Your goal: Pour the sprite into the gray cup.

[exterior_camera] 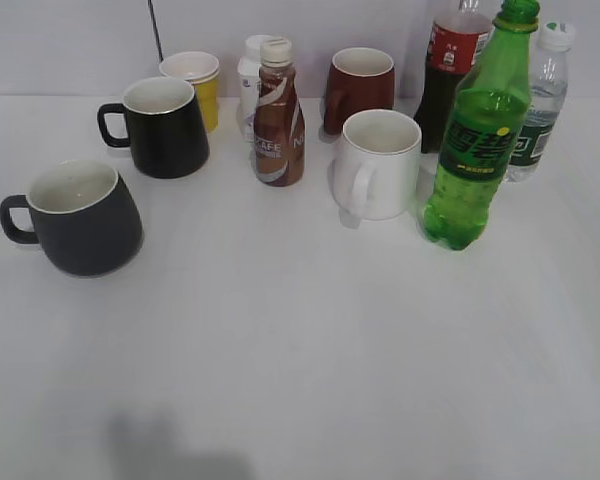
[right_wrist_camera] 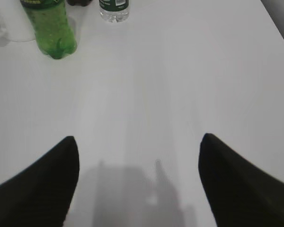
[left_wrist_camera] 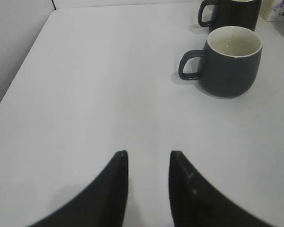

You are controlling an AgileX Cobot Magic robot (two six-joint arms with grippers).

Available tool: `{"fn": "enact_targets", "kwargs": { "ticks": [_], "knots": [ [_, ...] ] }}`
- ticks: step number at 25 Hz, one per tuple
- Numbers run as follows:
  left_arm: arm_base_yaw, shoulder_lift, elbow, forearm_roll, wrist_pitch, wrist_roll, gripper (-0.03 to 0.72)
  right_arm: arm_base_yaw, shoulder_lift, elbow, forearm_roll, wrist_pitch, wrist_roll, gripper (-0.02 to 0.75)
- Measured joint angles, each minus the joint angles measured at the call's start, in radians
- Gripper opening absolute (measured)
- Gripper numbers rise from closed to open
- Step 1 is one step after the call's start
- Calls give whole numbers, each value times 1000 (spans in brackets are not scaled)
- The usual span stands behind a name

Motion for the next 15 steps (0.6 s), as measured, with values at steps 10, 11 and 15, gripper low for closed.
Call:
{"fn": "enact_targets", "kwargs": {
  "ticks": [10, 11, 15],
  "knots": [
    [0, 0, 0, 0, 0, 0, 236, 0, 0, 0, 0, 0, 0, 589],
    [0, 0, 0, 0, 0, 0, 236, 0, 0, 0, 0, 0, 0, 589],
    [0, 0, 0, 0, 0, 0, 236, 0, 0, 0, 0, 0, 0, 589]
  ]
}}
